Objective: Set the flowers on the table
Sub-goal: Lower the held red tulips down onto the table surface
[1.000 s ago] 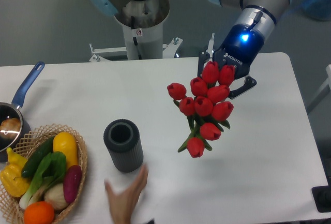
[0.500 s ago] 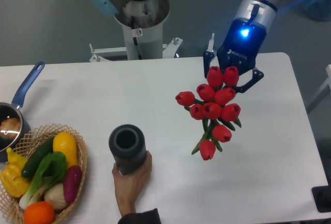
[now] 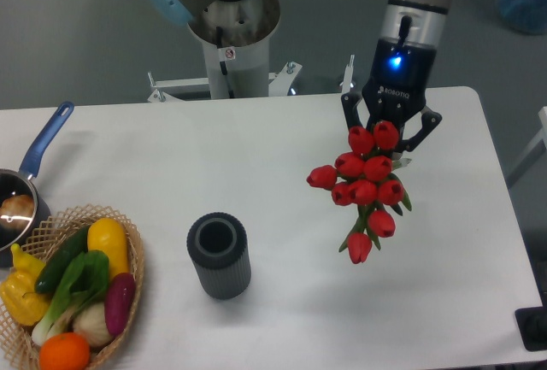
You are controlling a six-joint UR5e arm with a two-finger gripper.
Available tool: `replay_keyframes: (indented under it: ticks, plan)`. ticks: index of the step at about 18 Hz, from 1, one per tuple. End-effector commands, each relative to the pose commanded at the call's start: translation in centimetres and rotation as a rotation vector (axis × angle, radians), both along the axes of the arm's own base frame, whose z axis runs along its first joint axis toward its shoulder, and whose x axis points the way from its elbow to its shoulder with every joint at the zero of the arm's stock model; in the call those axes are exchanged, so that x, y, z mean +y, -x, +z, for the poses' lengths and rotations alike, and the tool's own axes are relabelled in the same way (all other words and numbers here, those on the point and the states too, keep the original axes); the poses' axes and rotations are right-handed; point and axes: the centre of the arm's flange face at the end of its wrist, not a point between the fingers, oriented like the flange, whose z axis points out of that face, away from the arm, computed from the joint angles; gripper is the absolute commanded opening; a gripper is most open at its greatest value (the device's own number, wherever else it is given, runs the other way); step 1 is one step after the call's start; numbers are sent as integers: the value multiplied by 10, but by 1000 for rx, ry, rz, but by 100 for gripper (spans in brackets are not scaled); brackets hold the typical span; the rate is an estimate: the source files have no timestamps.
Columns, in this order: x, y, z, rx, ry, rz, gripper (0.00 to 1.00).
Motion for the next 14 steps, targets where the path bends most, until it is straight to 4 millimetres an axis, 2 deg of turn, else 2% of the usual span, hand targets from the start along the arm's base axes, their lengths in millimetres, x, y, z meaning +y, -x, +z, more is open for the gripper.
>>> replay_keyframes:
  ticks: [4,8,12,14]
  plan:
    - [18,-3,-27,50,184,-27,36]
    - [25,3,-56,56,294,-35,36]
    - [40,-5,-86,47,382,-64,36]
    - [46,-2,-107,22,402,-79,36]
